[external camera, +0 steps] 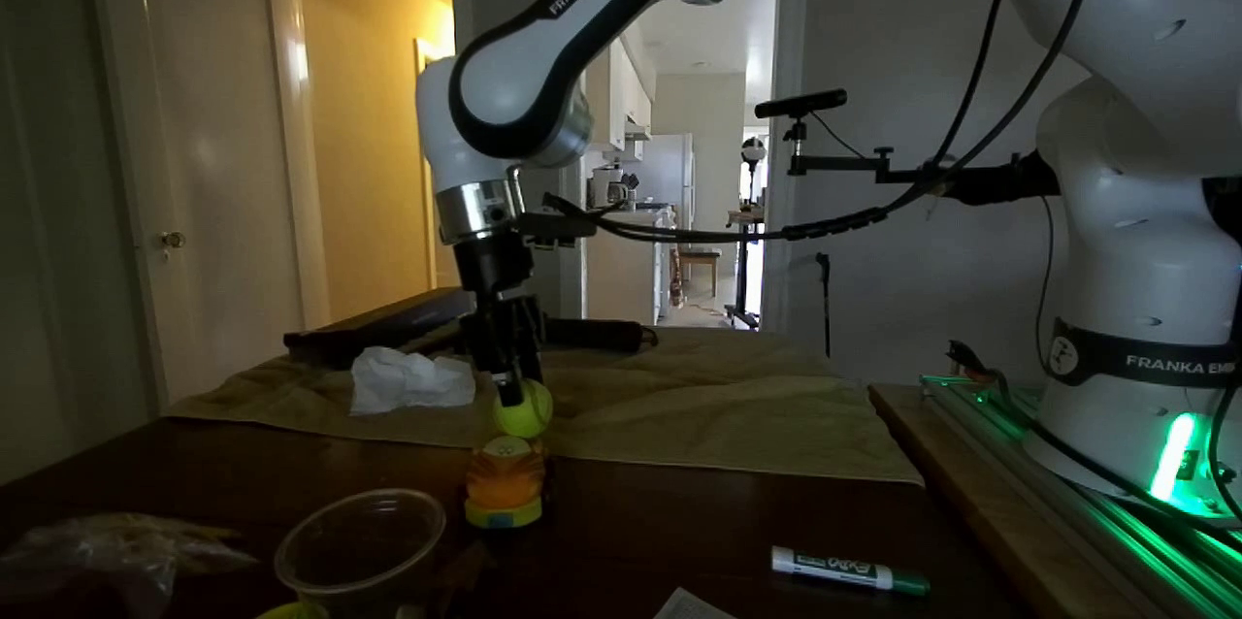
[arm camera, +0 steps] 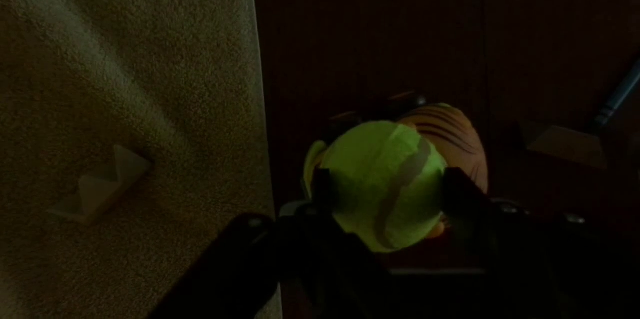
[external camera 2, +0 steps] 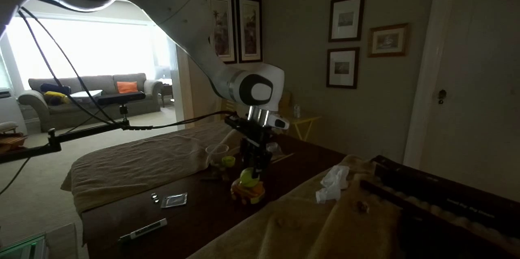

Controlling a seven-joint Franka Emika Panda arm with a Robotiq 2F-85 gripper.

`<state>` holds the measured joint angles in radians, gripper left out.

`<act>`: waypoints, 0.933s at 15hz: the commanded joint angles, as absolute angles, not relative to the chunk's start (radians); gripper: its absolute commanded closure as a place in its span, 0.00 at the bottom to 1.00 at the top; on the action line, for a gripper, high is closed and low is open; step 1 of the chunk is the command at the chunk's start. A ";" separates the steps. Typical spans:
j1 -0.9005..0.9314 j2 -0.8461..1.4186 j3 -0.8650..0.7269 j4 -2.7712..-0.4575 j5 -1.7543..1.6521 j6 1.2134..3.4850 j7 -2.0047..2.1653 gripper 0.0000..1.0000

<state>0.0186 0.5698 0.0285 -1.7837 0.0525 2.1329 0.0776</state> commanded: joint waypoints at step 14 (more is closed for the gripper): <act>0.013 0.617 0.038 -1.710 0.078 2.117 0.056 0.17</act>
